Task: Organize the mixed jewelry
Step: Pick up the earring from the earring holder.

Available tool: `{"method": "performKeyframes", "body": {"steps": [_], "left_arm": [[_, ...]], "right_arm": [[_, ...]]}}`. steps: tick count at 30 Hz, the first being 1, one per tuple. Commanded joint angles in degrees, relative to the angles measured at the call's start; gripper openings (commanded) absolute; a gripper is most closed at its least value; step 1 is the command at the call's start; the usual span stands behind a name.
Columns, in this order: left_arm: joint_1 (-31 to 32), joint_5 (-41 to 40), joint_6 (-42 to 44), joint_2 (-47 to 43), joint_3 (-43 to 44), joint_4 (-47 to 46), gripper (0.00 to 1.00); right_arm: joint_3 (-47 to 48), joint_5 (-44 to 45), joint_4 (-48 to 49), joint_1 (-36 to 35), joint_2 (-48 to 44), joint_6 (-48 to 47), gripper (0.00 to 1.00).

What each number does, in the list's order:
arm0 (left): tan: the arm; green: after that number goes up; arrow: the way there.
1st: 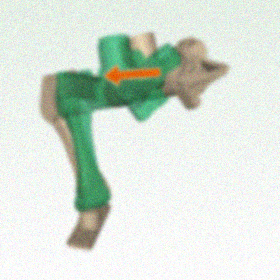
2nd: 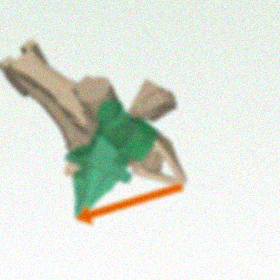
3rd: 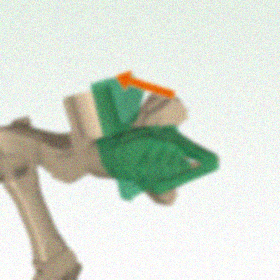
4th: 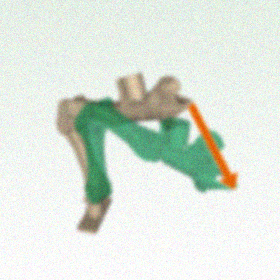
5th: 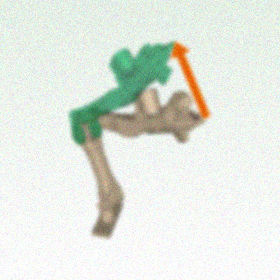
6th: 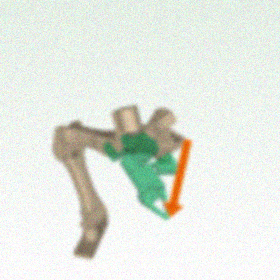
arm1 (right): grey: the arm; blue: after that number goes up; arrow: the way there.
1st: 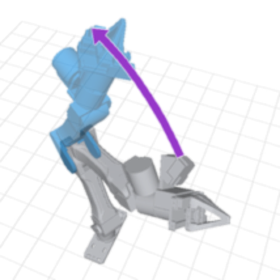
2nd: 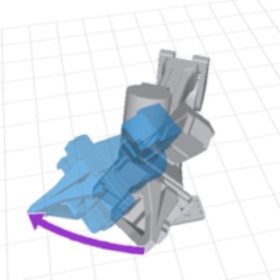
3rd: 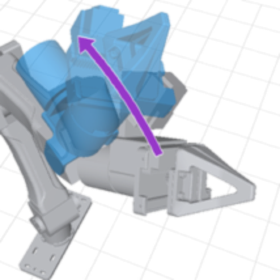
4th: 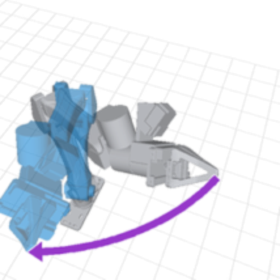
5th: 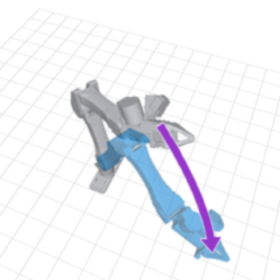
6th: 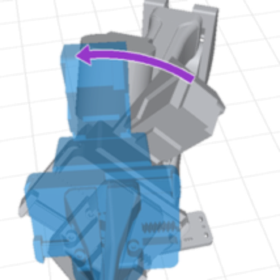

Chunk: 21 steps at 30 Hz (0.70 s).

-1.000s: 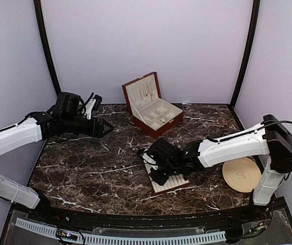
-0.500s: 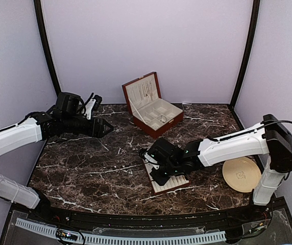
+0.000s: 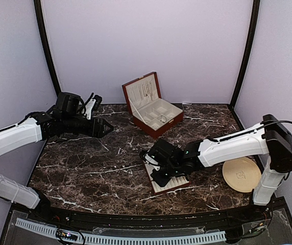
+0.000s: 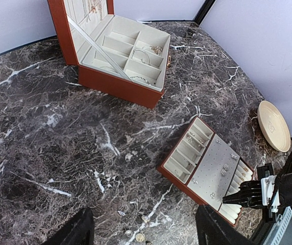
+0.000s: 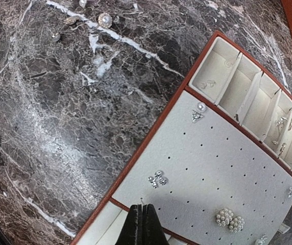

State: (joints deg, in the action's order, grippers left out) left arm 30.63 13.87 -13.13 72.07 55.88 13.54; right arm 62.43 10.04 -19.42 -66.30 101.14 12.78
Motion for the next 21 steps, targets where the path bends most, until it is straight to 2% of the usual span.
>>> {"method": "performKeyframes", "body": {"steps": [1,21], "left_arm": [[-0.4,0.1,0.1,-1.6,-0.7,0.6,0.70],[-0.5,0.5,0.0,-1.7,-0.7,0.6,0.70]], "right_arm": [[-0.6,0.3,0.4,0.3,-0.4,0.9,0.00],[1.1,2.1,0.9,0.5,2.4,0.3,0.00]]}}
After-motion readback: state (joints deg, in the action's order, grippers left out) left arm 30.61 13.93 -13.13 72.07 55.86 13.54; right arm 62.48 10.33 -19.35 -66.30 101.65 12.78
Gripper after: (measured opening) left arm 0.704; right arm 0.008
